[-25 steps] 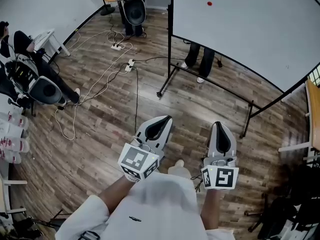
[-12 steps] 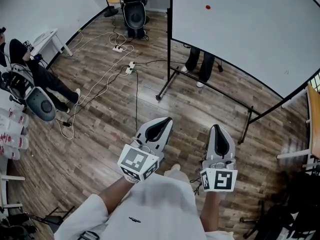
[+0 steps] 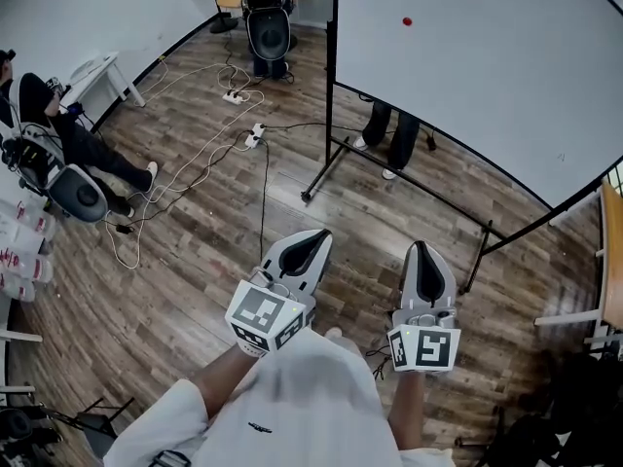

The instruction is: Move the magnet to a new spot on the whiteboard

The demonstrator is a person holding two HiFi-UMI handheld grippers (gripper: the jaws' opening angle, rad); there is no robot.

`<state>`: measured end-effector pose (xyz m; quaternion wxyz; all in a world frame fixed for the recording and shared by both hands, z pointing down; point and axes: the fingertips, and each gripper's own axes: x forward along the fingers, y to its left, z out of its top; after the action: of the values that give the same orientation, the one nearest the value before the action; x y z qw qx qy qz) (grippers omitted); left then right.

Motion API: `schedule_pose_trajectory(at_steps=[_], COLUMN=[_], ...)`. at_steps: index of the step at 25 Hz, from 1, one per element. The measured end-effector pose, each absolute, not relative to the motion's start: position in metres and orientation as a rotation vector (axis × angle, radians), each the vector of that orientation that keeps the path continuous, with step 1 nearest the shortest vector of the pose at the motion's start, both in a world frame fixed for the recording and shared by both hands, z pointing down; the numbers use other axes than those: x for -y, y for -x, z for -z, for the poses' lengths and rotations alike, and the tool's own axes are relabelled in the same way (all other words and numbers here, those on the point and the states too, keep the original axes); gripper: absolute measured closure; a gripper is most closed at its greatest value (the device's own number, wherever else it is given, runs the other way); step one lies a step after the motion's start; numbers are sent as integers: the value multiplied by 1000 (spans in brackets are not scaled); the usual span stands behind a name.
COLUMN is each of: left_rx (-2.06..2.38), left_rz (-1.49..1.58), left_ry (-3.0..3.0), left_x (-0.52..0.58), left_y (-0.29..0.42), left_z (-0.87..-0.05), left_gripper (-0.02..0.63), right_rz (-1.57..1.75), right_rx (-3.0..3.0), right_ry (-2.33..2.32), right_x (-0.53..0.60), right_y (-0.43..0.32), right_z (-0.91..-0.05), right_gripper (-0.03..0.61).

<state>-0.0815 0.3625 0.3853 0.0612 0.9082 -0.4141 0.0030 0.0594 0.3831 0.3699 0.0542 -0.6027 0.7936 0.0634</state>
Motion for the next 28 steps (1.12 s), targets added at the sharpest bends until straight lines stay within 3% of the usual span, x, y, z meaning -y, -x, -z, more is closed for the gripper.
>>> schedule_pose_trajectory(at_steps=[12, 28], left_rx=[1211, 1110], left_rz=[50, 19], left_ry=[-2751, -2764], left_x=[-213, 92], left_y=[55, 72], left_z=[-392, -370], left_gripper=[607, 607], right_rz=[-210, -187], right_rx=[-2412, -2371], right_ry=[1868, 1958], right_x=[-240, 67], right_y=[-85, -66], right_z=[-382, -353], right_gripper=[572, 572])
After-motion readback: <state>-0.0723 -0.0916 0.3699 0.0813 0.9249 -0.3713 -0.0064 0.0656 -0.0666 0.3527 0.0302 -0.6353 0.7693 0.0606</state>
